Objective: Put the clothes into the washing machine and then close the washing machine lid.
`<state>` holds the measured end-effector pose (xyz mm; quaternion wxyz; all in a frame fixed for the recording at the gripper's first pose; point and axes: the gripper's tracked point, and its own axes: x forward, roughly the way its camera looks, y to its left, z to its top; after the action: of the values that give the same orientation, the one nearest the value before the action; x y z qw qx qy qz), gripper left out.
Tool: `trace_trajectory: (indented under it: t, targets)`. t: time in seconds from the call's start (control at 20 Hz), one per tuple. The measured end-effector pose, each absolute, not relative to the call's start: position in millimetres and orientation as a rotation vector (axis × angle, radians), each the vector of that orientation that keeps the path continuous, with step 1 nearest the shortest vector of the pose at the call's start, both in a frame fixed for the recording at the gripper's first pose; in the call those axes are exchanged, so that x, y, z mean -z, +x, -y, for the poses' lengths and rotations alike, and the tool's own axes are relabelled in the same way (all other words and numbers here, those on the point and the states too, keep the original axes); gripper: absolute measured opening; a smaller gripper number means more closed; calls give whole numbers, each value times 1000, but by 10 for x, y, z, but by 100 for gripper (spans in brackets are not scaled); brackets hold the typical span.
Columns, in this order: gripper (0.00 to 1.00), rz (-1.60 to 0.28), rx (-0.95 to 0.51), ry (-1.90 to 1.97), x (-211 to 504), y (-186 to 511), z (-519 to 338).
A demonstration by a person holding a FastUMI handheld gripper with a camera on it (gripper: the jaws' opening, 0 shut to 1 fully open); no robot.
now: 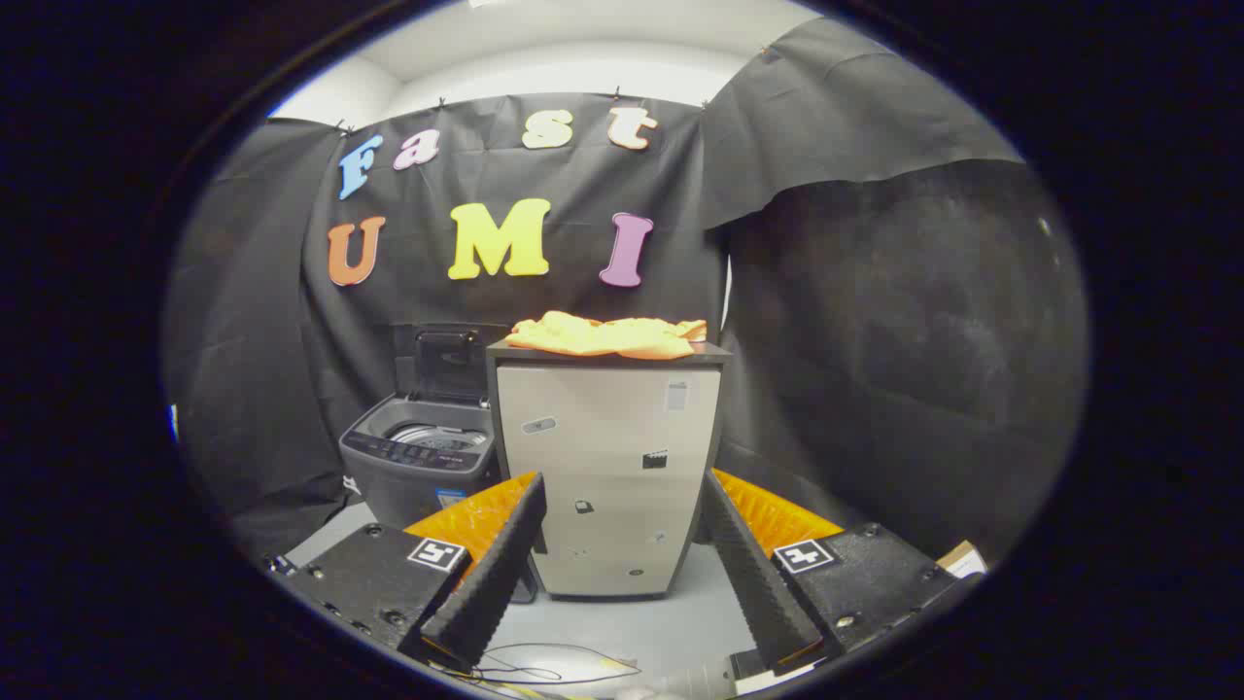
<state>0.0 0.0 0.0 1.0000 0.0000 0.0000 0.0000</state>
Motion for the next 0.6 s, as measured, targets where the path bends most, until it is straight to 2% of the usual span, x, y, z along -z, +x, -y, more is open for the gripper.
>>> trace_trajectory:
  t: [0.6]
  targets:
    - [100, 8, 5, -10, -40, -2, -21]
